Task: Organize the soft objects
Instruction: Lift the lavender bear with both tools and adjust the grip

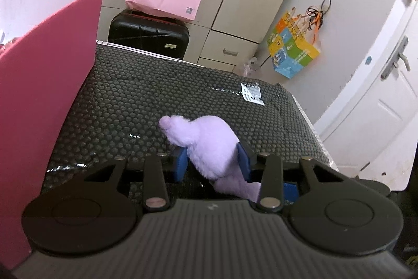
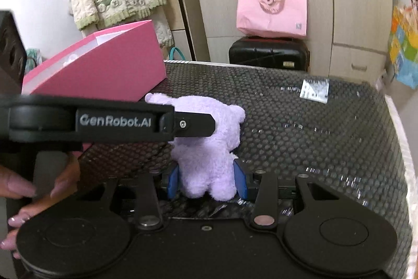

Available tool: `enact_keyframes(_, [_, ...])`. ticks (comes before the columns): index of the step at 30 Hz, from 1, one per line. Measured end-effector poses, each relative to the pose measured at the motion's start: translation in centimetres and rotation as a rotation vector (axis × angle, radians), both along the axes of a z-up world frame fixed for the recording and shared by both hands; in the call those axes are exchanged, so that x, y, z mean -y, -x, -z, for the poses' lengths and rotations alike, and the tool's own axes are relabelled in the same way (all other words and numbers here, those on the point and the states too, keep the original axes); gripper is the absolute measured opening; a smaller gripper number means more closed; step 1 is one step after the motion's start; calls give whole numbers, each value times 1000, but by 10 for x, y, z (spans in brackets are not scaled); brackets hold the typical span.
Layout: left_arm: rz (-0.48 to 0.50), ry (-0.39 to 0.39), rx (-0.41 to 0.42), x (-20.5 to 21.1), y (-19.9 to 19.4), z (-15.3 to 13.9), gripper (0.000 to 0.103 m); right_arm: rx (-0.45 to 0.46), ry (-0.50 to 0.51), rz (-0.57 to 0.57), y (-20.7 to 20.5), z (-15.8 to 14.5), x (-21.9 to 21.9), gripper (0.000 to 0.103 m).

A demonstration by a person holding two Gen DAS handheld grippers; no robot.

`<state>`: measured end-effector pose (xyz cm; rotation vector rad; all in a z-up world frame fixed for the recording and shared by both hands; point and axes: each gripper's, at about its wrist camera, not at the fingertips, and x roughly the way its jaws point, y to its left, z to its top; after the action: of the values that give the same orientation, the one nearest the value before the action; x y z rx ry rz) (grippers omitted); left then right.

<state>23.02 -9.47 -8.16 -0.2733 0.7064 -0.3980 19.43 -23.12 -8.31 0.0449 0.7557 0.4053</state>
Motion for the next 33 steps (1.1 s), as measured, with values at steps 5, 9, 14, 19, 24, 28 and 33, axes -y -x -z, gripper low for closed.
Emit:
enact_keyframes(5, [35, -13, -5, -5, 14, -8, 39, -33, -20, 2, 12, -4, -2, 48])
enact_keyframes(9, [59, 1, -8, -13, 27, -13, 39, -46, -48, -6, 23, -8, -1, 48])
enact_keyframes(14, [98, 12, -34, -29, 50, -14, 39, -63, -85, -37, 42, -16, -3, 48])
enact_keyframes(19, [142, 65, -82, -41, 72, -13, 36, -51, -49, -74, 65, -26, -16, 46])
enact_keyframes(24, [141, 65, -46, -48, 92, -22, 33, -26, -12, -94, 84, -36, -27, 39])
enact_keyframes(28, [175, 72, -34, -53, 105, -31, 33, -7, -15, -119, 100, -46, -34, 34])
enact_keyframes(33, [177, 62, -46, -55, 109, -34, 32, 10, -1, -135, 109, -49, -42, 33])
